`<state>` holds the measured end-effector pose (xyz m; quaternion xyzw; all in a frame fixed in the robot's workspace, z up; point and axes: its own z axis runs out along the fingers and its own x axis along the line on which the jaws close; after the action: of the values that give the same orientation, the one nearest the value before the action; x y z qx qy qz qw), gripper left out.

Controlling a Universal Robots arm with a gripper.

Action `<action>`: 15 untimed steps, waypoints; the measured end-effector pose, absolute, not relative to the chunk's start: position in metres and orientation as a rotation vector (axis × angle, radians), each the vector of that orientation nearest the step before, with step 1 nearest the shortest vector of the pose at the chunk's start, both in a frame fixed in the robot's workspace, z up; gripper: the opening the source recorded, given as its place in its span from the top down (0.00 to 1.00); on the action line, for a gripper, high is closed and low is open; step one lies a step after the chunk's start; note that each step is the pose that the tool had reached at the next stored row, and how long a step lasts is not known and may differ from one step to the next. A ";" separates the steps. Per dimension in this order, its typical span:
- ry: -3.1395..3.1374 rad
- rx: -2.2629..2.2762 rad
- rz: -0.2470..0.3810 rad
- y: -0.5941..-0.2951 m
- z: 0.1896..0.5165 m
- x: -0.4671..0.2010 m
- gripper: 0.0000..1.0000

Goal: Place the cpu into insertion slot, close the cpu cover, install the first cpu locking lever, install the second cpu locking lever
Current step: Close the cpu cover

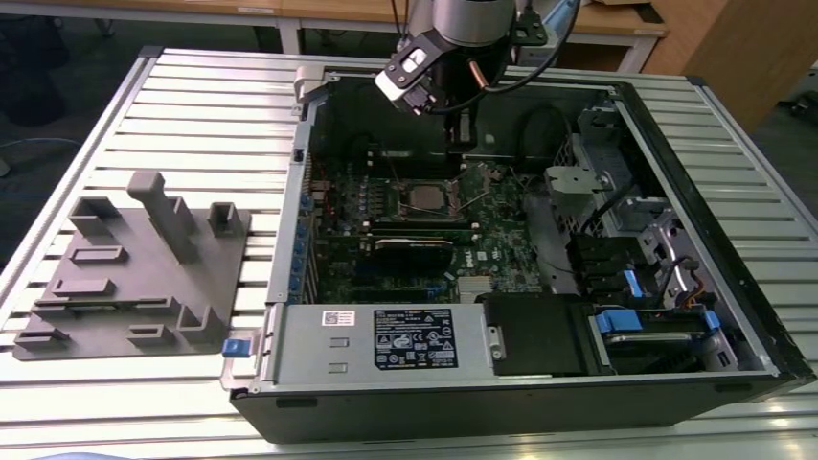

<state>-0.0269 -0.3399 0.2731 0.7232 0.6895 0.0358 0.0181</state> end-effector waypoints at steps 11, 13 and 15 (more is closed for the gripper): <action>2.141 2.246 0.111 -0.340 0.274 -0.023 0.89; 2.141 2.246 0.111 -0.340 0.274 -0.022 0.89; 2.141 2.246 0.111 -0.340 0.274 -0.021 0.89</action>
<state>-0.0211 -0.3399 0.2736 0.7233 0.6894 0.0358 0.0181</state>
